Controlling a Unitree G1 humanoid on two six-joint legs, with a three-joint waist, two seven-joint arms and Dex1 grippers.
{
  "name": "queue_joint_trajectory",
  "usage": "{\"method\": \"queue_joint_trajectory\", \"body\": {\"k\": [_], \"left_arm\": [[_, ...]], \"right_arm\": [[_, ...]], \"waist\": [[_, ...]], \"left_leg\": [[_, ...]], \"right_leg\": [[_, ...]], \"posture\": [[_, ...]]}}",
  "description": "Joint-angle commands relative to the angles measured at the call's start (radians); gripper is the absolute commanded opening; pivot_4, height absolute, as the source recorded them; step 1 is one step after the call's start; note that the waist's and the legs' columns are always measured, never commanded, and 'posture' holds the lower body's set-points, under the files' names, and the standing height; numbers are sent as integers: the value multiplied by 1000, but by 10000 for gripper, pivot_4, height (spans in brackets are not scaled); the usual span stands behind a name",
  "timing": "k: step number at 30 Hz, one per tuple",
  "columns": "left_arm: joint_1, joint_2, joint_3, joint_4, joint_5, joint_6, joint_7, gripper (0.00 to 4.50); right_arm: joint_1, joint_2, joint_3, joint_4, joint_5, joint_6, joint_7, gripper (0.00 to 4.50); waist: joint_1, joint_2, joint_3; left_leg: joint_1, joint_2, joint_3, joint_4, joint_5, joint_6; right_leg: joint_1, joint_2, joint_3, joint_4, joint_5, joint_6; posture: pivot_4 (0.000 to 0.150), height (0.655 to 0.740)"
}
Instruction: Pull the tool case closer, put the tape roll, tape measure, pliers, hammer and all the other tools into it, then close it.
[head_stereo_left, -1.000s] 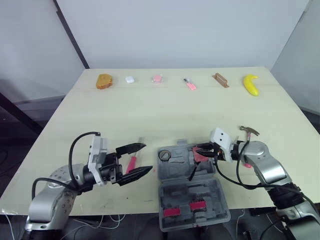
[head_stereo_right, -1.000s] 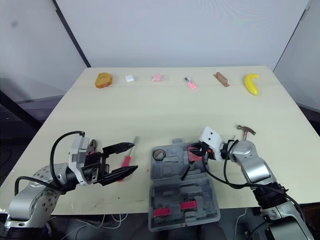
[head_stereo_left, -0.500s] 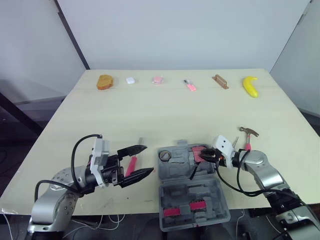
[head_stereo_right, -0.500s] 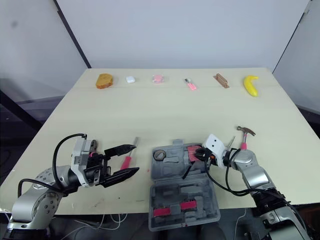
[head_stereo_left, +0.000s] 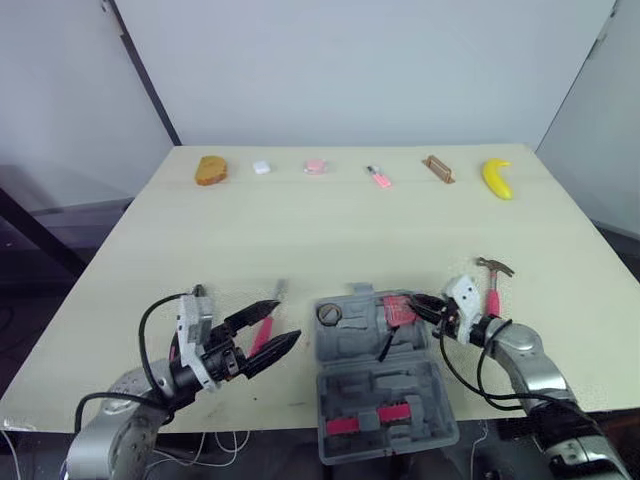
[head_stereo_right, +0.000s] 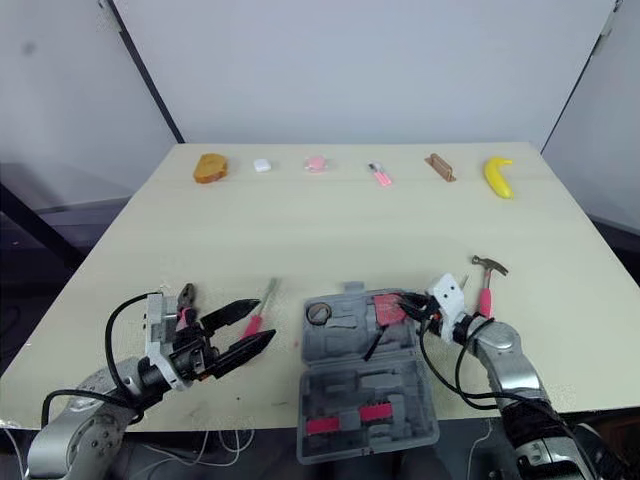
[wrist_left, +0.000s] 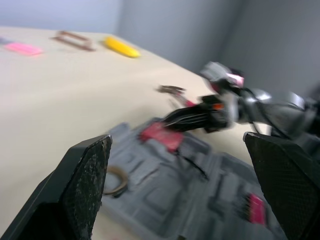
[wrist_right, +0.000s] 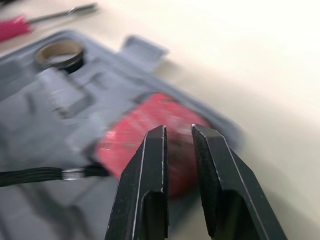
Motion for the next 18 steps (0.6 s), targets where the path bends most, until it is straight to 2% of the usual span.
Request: {"method": "queue_joint_trajectory", "body": {"k": [1,2,3,6,7,9,10,11,15,18], "left_arm": [[46,-19,91,-20,-41,-15,48,45000],[66,-25,113,-24,-49,-16,60,45000],[94,-31,136,-38,-57,-17,71,45000],[199,-51,192,-106,-77,-19,95,45000],[259,-64,215,-148,-84,-19,108,45000],[369,-92,256,-224,-105,-16,137,45000],[406,-101,270,-247,-112,-16,146,45000],[446,-111,283,-269,-119,-15,153,45000],[512,-113,342,-220,-125,-28,142,45000],[535,-109,367,-173,-107,-37,124,45000]], "right_arm": [[54,-29,-55,-157,97,20,51,8464],[83,-43,-64,-190,105,24,55,8464],[117,-58,-76,-222,107,24,54,10758],[233,-99,-129,-323,154,34,64,20450],[302,-123,-163,-355,164,17,76,26996],[436,-153,-252,-409,202,-6,84,35651],[482,-161,-282,-430,217,-14,83,41638],[544,-172,-327,-446,232,-23,90,44806],[748,-188,-481,-492,309,-27,119,44806],[837,-184,-539,-534,325,-33,117,44806]], "waist": [[0,0,0],[-1,0,0],[0,0,0],[1,0,0],[1,0,0],[6,0,0],[7,-1,1],[9,0,1],[11,-1,2],[5,-1,2]], "left_leg": [[-2,0,0,0,0,0],[-6,1,-1,0,0,0],[-10,1,-1,1,0,0],[-11,1,-1,1,0,0],[-12,1,0,0,0,0],[-13,0,0,0,0,0],[-14,-1,0,1,0,0],[-13,-2,0,0,0,0],[-12,0,0,1,0,0],[-11,2,1,1,0,0]], "right_leg": [[-3,1,0,0,0,0],[-6,1,0,1,0,0],[-11,1,0,2,0,0],[-12,0,0,1,0,0],[-12,-1,0,0,0,0],[-12,-4,0,-1,0,0],[-11,-6,0,-3,-1,0],[-10,-6,1,-4,-2,-2],[-10,-6,3,-5,-5,0],[-10,-2,2,-5,-7,2]], "posture": [[1500,7400],[1500,7400],[1500,7400],[1500,7400],[1500,7400],[1500,7400],[1500,7400],[1500,7400],[1500,7400],[1500,7400]]}}
